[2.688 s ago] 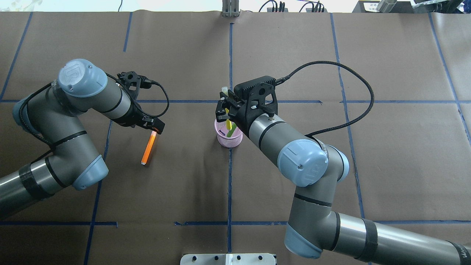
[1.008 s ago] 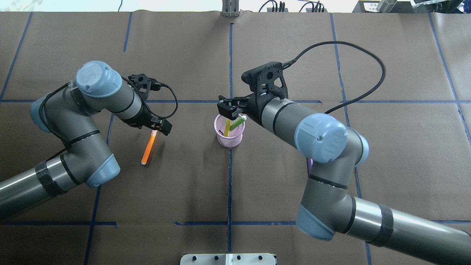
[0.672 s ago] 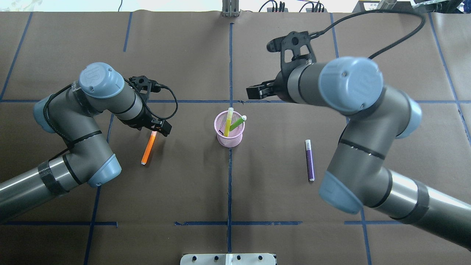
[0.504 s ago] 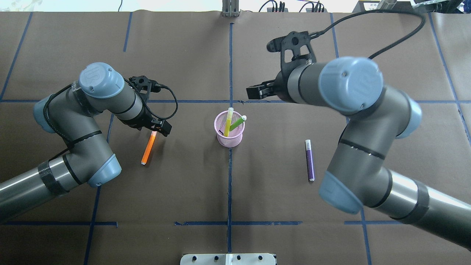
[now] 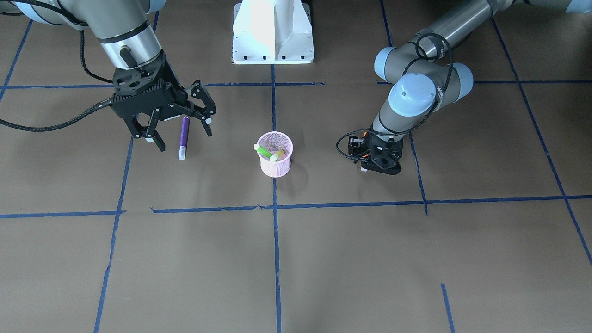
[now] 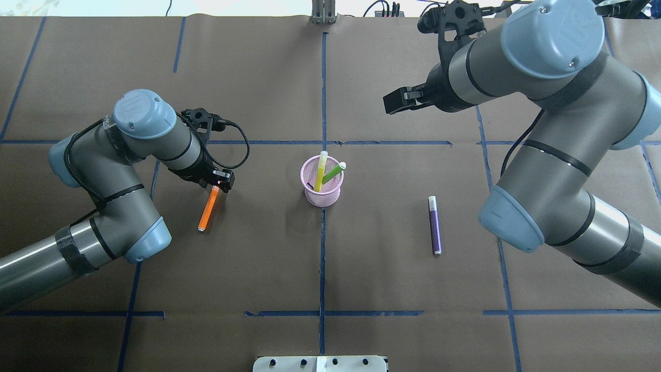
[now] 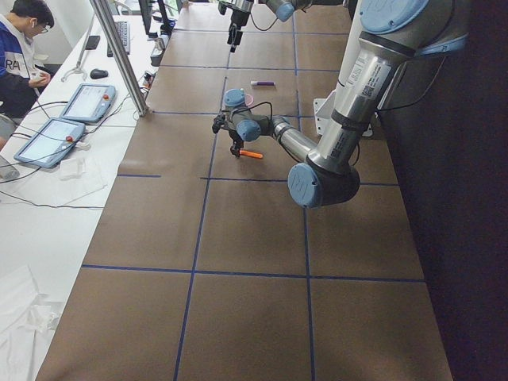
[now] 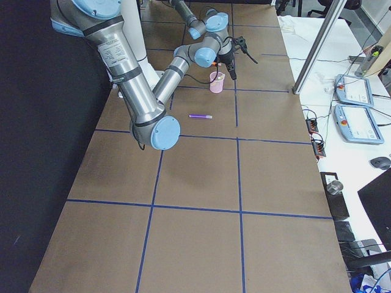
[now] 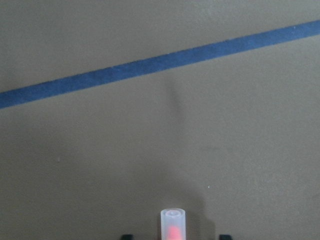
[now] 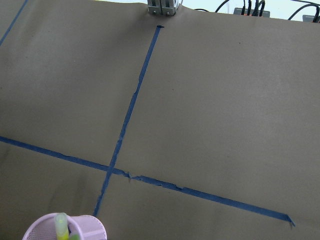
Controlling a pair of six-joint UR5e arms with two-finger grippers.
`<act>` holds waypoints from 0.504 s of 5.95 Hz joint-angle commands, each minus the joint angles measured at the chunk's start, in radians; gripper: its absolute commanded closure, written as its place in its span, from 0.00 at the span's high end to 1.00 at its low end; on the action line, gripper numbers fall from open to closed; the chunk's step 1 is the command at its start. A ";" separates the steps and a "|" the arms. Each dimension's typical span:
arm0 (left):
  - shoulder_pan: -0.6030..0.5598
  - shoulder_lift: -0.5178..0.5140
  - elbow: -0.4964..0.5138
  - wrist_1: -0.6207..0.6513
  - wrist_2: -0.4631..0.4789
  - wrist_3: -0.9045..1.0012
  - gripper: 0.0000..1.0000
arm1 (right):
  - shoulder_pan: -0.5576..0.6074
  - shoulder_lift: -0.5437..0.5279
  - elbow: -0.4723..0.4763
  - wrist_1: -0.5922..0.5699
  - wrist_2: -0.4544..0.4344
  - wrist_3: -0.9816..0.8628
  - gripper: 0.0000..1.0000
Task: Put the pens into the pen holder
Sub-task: 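Lift the orange highlighter with the left gripper while the right gripper withdraws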
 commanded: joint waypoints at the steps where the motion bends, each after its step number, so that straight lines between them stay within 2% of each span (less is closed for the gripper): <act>1: 0.006 0.000 0.000 0.005 0.000 0.000 0.53 | 0.006 0.000 -0.001 0.000 0.005 -0.001 1.00; 2: 0.006 0.000 -0.001 0.005 0.000 0.000 0.51 | 0.008 0.000 -0.001 0.000 0.005 -0.001 1.00; 3: 0.008 0.000 -0.003 0.003 -0.002 0.000 0.32 | 0.008 0.000 -0.001 0.001 0.005 0.000 1.00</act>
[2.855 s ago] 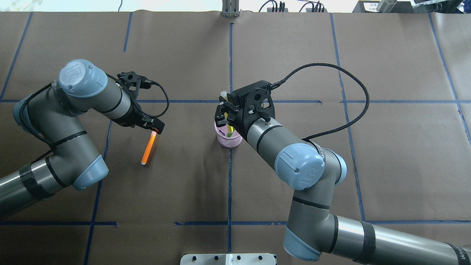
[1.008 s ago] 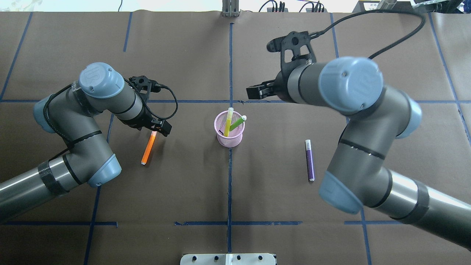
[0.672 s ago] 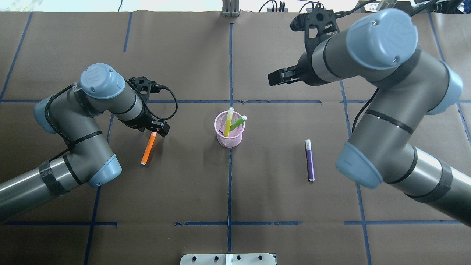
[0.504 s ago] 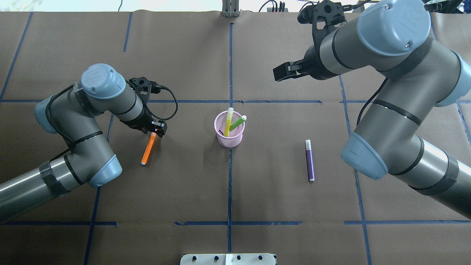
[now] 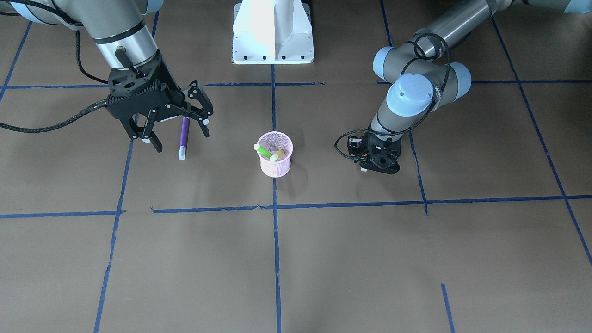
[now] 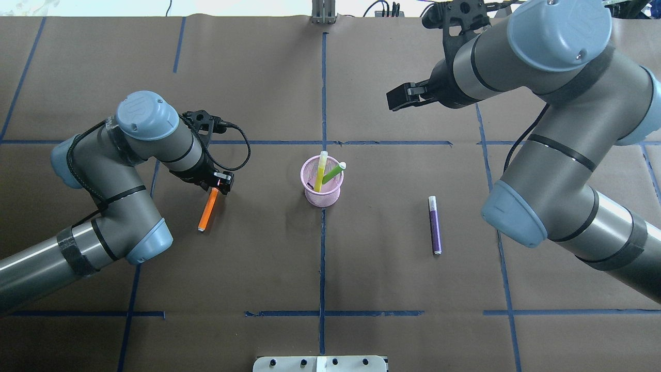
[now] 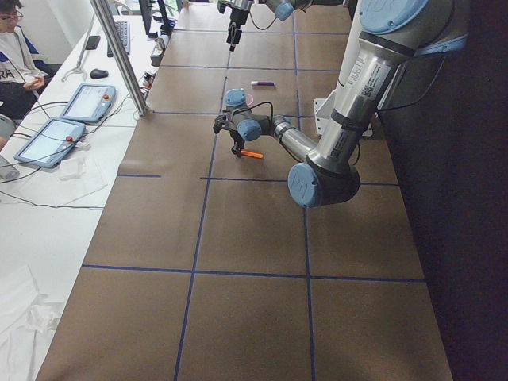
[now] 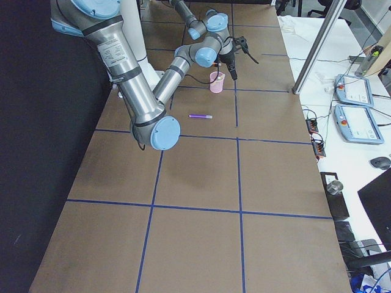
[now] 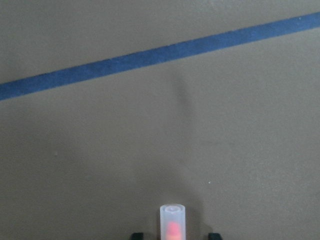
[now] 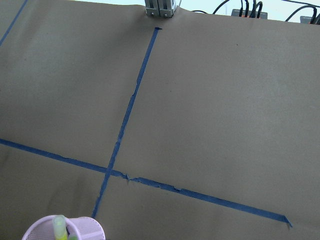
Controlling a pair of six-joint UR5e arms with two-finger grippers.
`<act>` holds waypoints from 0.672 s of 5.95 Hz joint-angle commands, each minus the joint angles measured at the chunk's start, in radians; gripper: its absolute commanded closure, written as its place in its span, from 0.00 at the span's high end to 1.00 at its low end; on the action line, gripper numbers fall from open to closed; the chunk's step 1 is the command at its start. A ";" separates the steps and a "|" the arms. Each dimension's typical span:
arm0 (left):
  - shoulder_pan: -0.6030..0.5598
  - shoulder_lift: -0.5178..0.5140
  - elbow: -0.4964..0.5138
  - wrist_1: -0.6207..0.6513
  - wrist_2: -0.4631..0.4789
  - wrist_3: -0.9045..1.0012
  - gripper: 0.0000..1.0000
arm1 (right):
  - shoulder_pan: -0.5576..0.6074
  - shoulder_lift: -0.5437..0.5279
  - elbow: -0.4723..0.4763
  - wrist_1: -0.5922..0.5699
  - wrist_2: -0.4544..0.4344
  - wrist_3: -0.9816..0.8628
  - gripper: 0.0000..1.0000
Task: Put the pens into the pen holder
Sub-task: 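Lift the orange highlighter with the left gripper while the right gripper withdraws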
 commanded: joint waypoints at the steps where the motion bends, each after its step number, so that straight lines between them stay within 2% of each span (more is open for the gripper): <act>1: 0.001 0.000 -0.009 -0.001 0.000 -0.002 0.08 | 0.002 0.002 0.000 0.001 0.002 0.001 1.00; 2: 0.001 0.003 -0.009 0.001 0.000 -0.003 0.00 | 0.002 0.002 0.000 0.001 0.000 0.001 1.00; 3: -0.003 0.003 -0.024 0.007 -0.004 -0.005 0.00 | 0.005 0.002 0.000 0.000 0.002 0.001 1.00; 4: -0.050 0.009 -0.135 0.067 -0.047 -0.005 0.00 | 0.016 0.003 -0.005 -0.051 0.018 0.003 1.00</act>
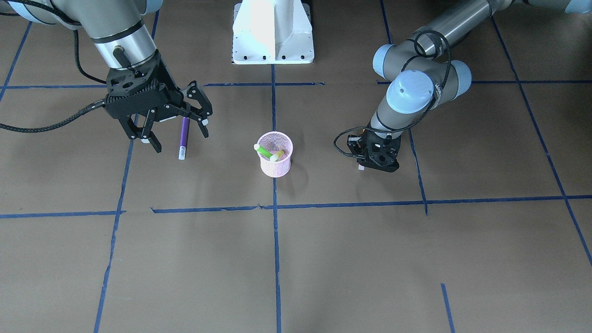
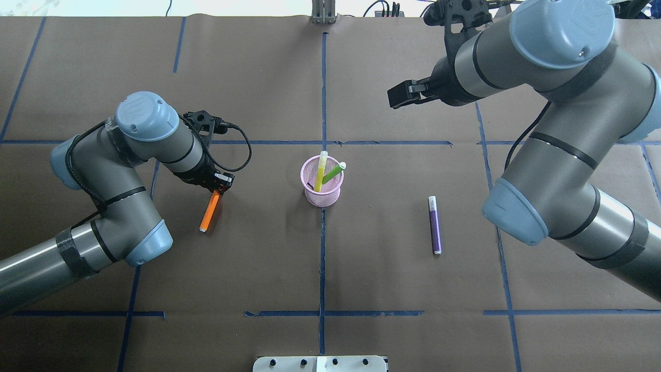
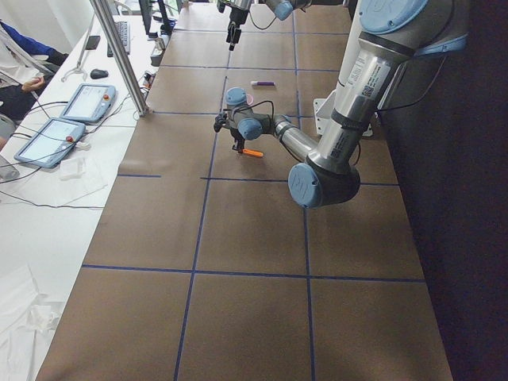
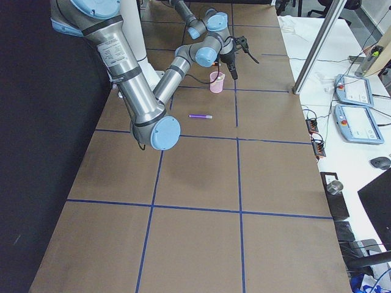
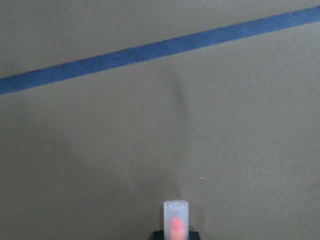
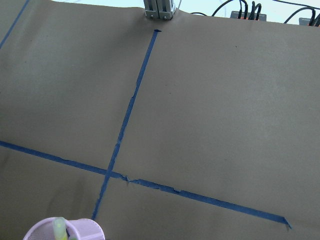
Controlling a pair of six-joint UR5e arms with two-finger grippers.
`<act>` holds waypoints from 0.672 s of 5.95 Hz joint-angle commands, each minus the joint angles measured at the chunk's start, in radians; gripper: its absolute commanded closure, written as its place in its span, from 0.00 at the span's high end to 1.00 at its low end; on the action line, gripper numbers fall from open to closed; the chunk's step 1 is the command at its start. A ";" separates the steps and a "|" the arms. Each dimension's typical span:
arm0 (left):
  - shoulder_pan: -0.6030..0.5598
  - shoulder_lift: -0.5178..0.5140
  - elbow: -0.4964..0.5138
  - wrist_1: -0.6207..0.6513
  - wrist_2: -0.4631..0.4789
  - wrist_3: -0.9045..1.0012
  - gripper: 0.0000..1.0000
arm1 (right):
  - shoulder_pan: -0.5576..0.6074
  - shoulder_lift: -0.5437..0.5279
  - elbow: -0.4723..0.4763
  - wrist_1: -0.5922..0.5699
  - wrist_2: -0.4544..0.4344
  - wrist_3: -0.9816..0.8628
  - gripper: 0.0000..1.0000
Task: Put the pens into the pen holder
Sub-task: 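Lift the orange highlighter with the left gripper while the right gripper withdraws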
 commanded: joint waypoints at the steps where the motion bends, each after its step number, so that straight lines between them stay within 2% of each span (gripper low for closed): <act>1: -0.060 0.010 -0.177 0.050 -0.028 0.003 0.00 | 0.011 0.001 -0.008 -0.148 0.015 0.003 1.00; 2: -0.083 0.009 -0.219 0.039 -0.026 0.004 0.00 | 0.020 -0.004 -0.030 -0.205 0.049 0.001 1.00; 3: -0.095 0.011 -0.262 -0.047 -0.025 0.004 0.00 | 0.036 -0.016 -0.082 -0.210 0.138 0.000 1.00; 4: -0.097 0.014 -0.262 -0.188 -0.011 0.004 0.00 | 0.054 -0.046 -0.134 -0.203 0.232 -0.002 1.00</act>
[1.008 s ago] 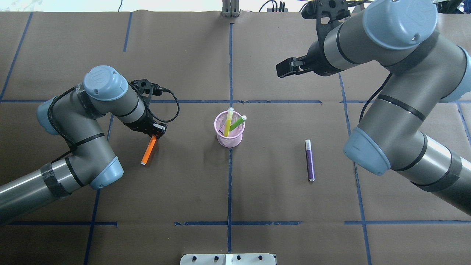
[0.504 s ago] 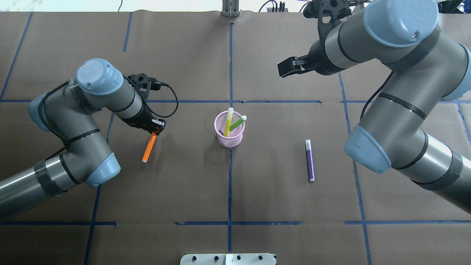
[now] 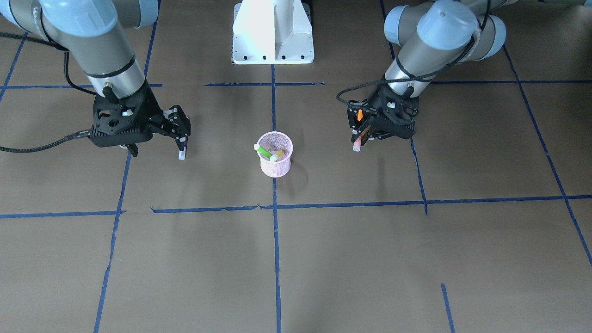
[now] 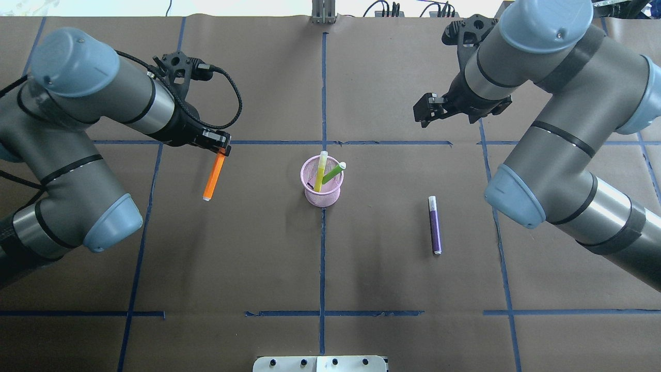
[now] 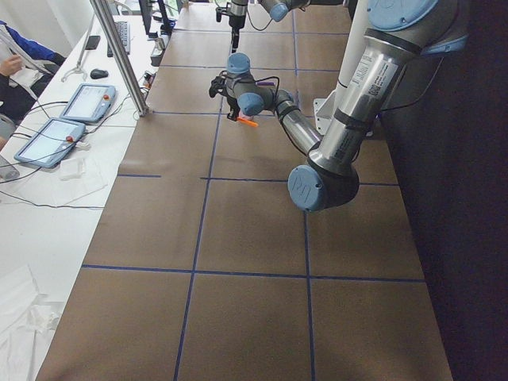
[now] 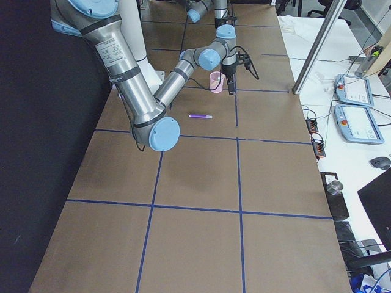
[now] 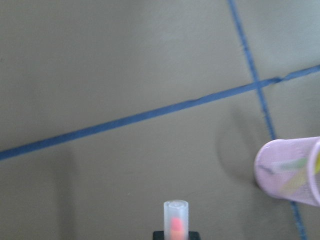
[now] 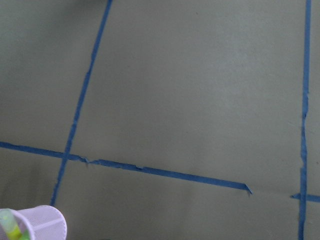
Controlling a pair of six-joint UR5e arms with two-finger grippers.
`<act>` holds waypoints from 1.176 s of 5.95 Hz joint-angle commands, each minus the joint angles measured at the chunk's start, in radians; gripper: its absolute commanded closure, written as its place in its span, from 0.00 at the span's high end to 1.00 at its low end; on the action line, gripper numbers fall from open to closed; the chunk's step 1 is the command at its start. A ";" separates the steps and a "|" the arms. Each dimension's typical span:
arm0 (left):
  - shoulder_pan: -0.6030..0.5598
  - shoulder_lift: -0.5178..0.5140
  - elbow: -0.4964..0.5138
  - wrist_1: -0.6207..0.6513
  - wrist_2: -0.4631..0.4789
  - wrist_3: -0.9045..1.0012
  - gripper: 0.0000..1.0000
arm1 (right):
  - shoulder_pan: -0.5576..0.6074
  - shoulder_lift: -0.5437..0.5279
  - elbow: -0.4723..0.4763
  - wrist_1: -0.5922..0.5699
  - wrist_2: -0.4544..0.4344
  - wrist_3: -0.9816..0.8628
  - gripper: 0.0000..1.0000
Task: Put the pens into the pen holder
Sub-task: 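Carry the orange highlighter over the lavender cup with the left gripper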
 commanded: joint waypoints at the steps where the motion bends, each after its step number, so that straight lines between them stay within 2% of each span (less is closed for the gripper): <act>1: -0.003 0.012 -0.014 -0.238 0.087 -0.006 0.00 | 0.022 -0.050 -0.065 -0.001 0.118 -0.002 1.00; 2: 0.002 0.016 -0.016 -0.289 0.117 -0.017 0.00 | 0.028 -0.074 -0.066 0.000 0.121 -0.003 1.00; 3: 0.011 0.015 0.005 -0.424 0.195 -0.114 0.00 | 0.028 -0.112 -0.073 0.002 0.148 -0.038 1.00; 4: 0.064 0.016 0.053 -0.610 0.270 -0.130 0.00 | 0.043 -0.142 -0.076 0.003 0.206 -0.096 1.00; 5: 0.154 0.009 0.137 -0.826 0.401 -0.148 0.00 | 0.042 -0.143 -0.076 0.008 0.205 -0.092 1.00; 6: 0.267 -0.010 0.216 -0.991 0.538 -0.149 0.00 | 0.039 -0.143 -0.075 0.009 0.202 -0.086 1.00; 7: 0.305 -0.040 0.293 -1.096 0.589 -0.149 0.00 | 0.037 -0.129 -0.072 0.011 0.201 -0.084 1.00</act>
